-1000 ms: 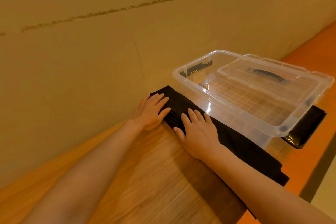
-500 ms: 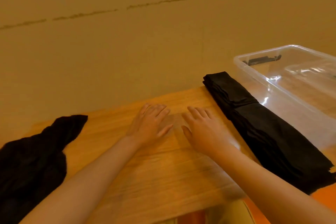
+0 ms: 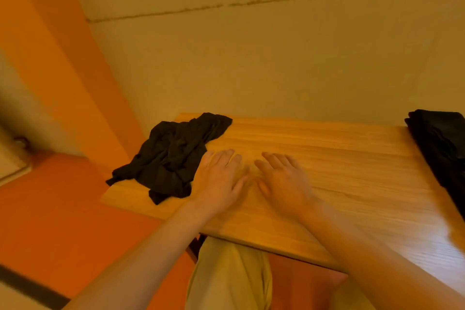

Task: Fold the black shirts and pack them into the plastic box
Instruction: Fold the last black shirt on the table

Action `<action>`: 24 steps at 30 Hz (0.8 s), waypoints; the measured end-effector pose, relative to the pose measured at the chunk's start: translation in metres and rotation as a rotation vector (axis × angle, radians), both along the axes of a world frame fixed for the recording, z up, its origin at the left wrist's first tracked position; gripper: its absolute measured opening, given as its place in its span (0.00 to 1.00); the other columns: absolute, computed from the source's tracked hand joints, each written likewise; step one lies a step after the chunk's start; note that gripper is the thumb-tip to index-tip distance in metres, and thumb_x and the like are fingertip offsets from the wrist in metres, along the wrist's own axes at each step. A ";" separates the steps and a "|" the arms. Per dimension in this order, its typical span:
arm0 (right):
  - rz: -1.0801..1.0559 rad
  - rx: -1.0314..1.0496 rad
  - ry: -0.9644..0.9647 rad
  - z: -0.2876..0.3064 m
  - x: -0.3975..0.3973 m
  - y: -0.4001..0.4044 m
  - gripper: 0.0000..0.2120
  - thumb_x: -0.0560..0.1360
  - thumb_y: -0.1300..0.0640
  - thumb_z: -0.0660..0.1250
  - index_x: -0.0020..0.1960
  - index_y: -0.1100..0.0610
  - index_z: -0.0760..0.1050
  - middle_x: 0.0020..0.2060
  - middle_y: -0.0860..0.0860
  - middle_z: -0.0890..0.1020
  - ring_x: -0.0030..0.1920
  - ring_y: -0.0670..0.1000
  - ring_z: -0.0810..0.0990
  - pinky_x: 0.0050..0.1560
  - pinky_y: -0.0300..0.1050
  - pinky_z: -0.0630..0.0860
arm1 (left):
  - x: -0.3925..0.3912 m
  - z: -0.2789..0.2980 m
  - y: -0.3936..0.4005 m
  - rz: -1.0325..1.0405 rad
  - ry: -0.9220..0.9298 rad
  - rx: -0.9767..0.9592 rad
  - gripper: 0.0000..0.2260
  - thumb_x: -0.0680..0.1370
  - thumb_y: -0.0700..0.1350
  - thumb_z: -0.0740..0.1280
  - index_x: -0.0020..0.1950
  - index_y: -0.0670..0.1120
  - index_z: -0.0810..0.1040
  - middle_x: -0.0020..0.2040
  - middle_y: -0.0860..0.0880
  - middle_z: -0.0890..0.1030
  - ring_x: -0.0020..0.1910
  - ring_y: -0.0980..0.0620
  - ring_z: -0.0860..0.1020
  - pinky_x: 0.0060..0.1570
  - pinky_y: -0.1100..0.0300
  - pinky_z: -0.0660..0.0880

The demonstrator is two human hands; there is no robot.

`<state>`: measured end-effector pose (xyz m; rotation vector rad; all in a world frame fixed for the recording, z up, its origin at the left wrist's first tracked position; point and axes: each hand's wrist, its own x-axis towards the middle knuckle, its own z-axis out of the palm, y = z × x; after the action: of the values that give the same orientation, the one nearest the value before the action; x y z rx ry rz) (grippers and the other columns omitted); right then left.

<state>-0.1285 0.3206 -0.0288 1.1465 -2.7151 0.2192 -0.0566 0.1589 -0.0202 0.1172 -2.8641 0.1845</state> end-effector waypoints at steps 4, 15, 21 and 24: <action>0.078 0.025 -0.025 -0.007 0.015 -0.030 0.23 0.80 0.45 0.55 0.74 0.50 0.62 0.74 0.53 0.63 0.73 0.55 0.62 0.72 0.53 0.56 | 0.030 -0.005 -0.033 0.191 -0.009 0.013 0.27 0.81 0.60 0.51 0.77 0.50 0.58 0.78 0.50 0.58 0.76 0.51 0.56 0.75 0.50 0.47; 0.091 0.007 -0.064 -0.019 0.042 -0.078 0.23 0.81 0.48 0.52 0.75 0.52 0.59 0.75 0.53 0.61 0.74 0.53 0.60 0.74 0.52 0.54 | 0.058 -0.035 -0.095 0.124 -0.005 0.450 0.18 0.82 0.46 0.59 0.72 0.48 0.70 0.74 0.49 0.67 0.74 0.52 0.63 0.72 0.54 0.55; 0.056 -0.087 -0.088 -0.025 0.039 -0.071 0.26 0.80 0.51 0.56 0.77 0.52 0.55 0.76 0.52 0.59 0.75 0.52 0.57 0.74 0.50 0.54 | 0.057 -0.037 -0.073 -0.241 0.007 0.566 0.14 0.77 0.39 0.64 0.62 0.46 0.79 0.67 0.50 0.76 0.68 0.56 0.70 0.67 0.71 0.60; 0.104 -0.009 -0.095 -0.025 0.032 -0.064 0.24 0.80 0.54 0.55 0.76 0.49 0.58 0.76 0.50 0.58 0.76 0.52 0.55 0.75 0.53 0.47 | 0.061 -0.035 -0.073 -0.328 -0.026 0.636 0.12 0.75 0.38 0.66 0.57 0.45 0.81 0.64 0.51 0.77 0.64 0.59 0.71 0.62 0.78 0.60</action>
<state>-0.0963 0.2568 -0.0535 1.3085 -2.7345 0.3086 0.0046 0.0862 -0.0553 -0.2350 -2.8009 -0.7895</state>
